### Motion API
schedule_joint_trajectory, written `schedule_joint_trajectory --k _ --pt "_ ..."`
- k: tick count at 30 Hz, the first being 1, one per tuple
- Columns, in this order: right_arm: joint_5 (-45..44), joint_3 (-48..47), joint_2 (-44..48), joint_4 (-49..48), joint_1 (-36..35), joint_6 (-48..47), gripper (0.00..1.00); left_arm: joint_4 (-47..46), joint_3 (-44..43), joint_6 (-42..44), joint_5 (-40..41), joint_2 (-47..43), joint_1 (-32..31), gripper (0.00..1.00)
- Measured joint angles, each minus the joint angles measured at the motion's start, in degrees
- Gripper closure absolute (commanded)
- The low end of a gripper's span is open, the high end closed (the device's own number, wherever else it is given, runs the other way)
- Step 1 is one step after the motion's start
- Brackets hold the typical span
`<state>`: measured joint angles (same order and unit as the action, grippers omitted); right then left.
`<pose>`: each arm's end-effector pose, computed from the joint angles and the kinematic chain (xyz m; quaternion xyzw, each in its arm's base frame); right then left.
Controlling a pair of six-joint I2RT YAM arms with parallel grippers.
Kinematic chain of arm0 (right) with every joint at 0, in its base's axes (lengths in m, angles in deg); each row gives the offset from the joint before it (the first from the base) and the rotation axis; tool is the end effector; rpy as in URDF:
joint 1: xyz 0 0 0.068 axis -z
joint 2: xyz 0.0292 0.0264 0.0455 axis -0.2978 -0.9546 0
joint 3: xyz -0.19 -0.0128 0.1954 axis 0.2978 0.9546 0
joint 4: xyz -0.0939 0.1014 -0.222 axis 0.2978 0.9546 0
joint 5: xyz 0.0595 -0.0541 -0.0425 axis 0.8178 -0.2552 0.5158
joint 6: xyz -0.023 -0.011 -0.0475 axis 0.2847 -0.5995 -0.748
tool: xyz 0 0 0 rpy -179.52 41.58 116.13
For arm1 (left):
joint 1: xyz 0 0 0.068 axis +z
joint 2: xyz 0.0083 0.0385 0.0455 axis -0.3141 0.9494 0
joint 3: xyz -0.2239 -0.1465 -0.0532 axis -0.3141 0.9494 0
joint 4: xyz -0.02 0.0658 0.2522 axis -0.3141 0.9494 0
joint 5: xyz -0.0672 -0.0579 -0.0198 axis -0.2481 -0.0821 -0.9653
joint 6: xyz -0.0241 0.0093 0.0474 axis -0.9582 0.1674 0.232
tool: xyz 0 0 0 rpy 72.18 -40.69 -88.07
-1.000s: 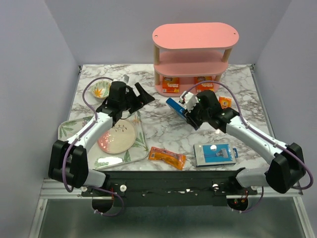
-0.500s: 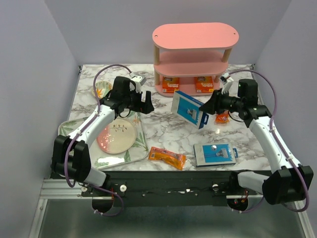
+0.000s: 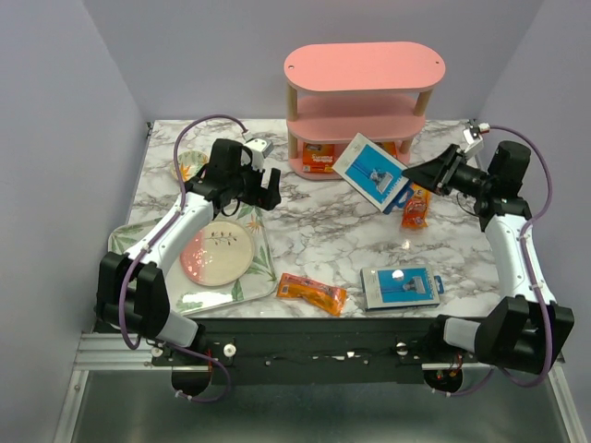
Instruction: Place and organize the shaving razors onto the shelf
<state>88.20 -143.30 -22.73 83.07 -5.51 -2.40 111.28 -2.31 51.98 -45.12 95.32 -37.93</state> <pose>0.2703 -0.0254 0.3383 0.0382 0.7698 0.5009 0.3938 0.3035 -0.1197 0.2924 0.1941 0.8746 -0.2196 0.3863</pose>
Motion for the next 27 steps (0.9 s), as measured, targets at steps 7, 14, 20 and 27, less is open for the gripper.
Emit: schedule_joint_trajectory --k 7,14,20,27 --pt "1.25 0.70 2.93 -4.28 0.31 9.09 0.99 0.11 0.00 0.09 0.42 0.00 0.00 0.01" --pt "-0.61 0.61 3.39 -10.03 0.94 12.90 0.99 0.15 -0.31 0.04 0.63 1.44 -0.02 0.01" --pt "-2.93 -0.31 1.20 -13.18 1.40 15.37 0.99 0.61 -1.57 0.26 0.83 2.89 -0.26 0.01" --pt "-7.13 -2.01 -4.33 -15.08 3.26 19.87 0.99 1.22 -4.20 1.75 2.10 4.37 -1.70 0.01"
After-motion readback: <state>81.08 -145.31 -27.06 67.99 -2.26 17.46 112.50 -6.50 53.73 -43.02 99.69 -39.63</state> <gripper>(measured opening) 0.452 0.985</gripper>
